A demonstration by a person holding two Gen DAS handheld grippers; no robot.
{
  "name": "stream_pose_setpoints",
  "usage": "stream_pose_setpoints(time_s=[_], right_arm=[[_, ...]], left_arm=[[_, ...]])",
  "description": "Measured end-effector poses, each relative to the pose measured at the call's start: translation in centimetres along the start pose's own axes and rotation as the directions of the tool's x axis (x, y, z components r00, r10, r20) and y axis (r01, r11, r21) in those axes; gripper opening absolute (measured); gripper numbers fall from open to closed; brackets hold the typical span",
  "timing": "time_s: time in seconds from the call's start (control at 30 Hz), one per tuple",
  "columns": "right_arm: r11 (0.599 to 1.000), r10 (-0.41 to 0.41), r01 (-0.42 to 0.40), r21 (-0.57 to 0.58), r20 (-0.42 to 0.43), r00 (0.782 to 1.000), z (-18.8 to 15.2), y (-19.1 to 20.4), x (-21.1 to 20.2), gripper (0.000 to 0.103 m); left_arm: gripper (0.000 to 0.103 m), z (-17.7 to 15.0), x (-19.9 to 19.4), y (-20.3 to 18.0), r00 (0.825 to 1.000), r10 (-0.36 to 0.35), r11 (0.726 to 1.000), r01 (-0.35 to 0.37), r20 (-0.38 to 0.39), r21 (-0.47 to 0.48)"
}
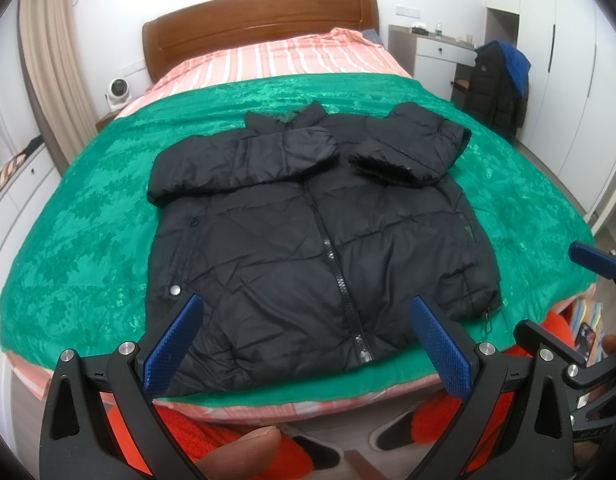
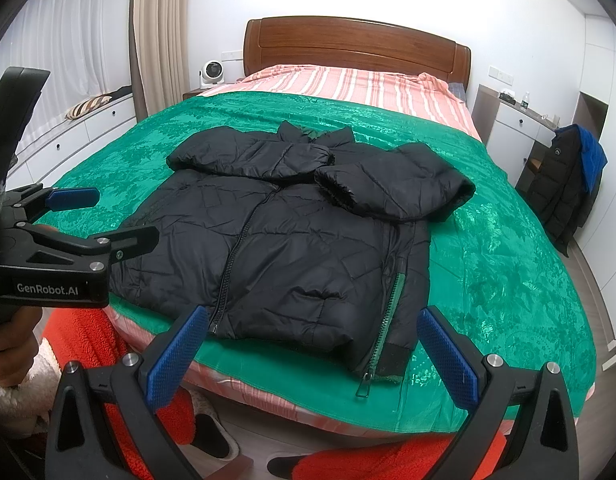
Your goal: Fold large clothes
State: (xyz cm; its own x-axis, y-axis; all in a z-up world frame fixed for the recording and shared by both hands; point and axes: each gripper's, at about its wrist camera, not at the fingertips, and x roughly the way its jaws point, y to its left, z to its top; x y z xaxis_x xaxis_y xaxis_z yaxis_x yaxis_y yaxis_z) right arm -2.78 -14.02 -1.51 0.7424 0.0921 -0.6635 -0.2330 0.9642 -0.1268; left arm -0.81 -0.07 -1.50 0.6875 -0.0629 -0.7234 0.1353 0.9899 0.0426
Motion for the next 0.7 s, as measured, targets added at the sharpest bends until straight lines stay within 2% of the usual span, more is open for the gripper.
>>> stream_pose_setpoints(time_s=[0.7], right_arm=[[1.0, -0.01, 0.01, -0.02, -0.001, 1.0, -0.13, 0.05, 0.1, 0.103]], left_arm=[[0.103, 0.27, -0.2, -0.03, 1.0, -0.004, 1.0, 0.004, -0.004, 0.001]])
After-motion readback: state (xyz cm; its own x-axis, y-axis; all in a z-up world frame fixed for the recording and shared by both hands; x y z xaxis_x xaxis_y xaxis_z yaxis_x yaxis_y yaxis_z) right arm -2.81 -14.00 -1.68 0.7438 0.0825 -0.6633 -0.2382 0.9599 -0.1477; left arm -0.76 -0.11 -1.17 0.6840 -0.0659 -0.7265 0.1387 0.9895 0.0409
